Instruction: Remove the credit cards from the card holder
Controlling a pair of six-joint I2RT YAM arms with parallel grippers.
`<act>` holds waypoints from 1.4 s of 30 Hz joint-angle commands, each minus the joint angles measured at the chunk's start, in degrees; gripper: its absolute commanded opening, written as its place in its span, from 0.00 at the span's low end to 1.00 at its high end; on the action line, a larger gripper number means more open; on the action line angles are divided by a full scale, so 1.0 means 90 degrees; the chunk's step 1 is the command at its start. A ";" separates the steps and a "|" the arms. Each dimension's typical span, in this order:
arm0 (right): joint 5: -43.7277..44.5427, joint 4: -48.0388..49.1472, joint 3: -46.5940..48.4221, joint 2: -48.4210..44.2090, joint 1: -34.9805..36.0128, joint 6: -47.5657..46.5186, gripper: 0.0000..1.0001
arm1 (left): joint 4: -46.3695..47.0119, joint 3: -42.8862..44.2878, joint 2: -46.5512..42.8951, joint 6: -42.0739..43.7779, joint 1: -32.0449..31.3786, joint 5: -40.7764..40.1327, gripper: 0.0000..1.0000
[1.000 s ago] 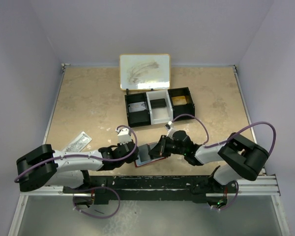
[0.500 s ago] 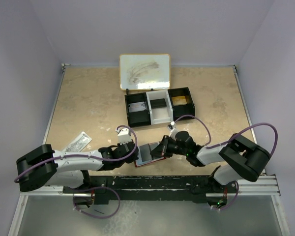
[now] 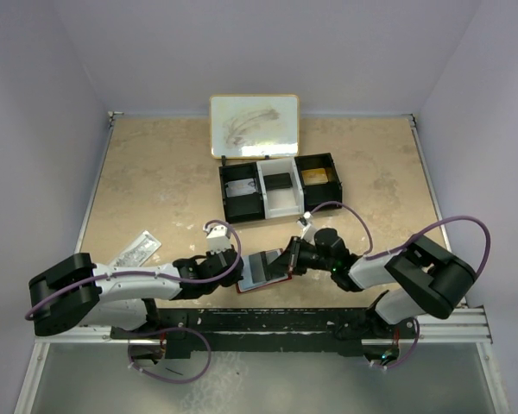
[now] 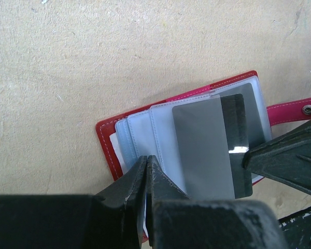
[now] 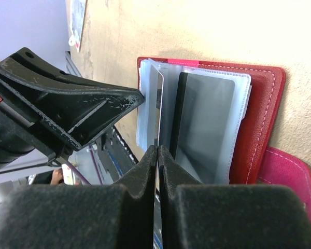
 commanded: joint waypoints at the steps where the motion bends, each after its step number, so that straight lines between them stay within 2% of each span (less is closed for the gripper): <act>1: -0.0378 0.0348 -0.0016 -0.0064 -0.0101 -0.0182 0.04 | -0.0670 -0.0075 0.0132 0.0132 -0.0059 0.0111 0.00; 7: -0.0223 -0.0242 0.0136 -0.0132 -0.0112 -0.0418 0.04 | -0.0608 -0.0046 0.0041 0.0183 -0.0102 0.0128 0.00; 12: -0.0260 -0.0400 0.0277 -0.0008 -0.0112 -0.0563 0.04 | -0.0449 0.0055 -0.0390 0.0195 -0.0118 0.0129 0.09; 17: -0.0321 -0.0126 0.0363 0.0258 -0.0110 -0.0595 0.04 | -0.0028 0.0136 -0.0748 0.0213 -0.0120 0.0214 0.18; 21: -0.0403 0.0265 0.0303 0.0522 -0.0112 -0.0491 0.04 | 0.0348 0.0252 -0.0554 0.0267 -0.0126 0.0419 0.21; 27: -0.0671 0.0628 0.0168 0.0708 -0.0112 -0.0307 0.04 | 0.0886 0.0338 0.0041 0.0133 -0.0209 0.0502 0.21; 30: -0.0615 0.0488 0.0170 0.0624 -0.0112 -0.0348 0.04 | 0.0770 0.0414 0.0250 0.0182 -0.0225 0.0481 0.20; 36: -0.0566 0.0326 0.0242 0.0541 -0.0112 -0.0418 0.08 | 0.0355 0.0414 0.0383 0.0177 -0.0249 0.0440 0.07; 42: -0.0731 0.0455 0.0385 0.0693 -0.0112 -0.0384 0.16 | 0.0160 0.0189 0.0157 0.0110 -0.0264 0.0377 0.05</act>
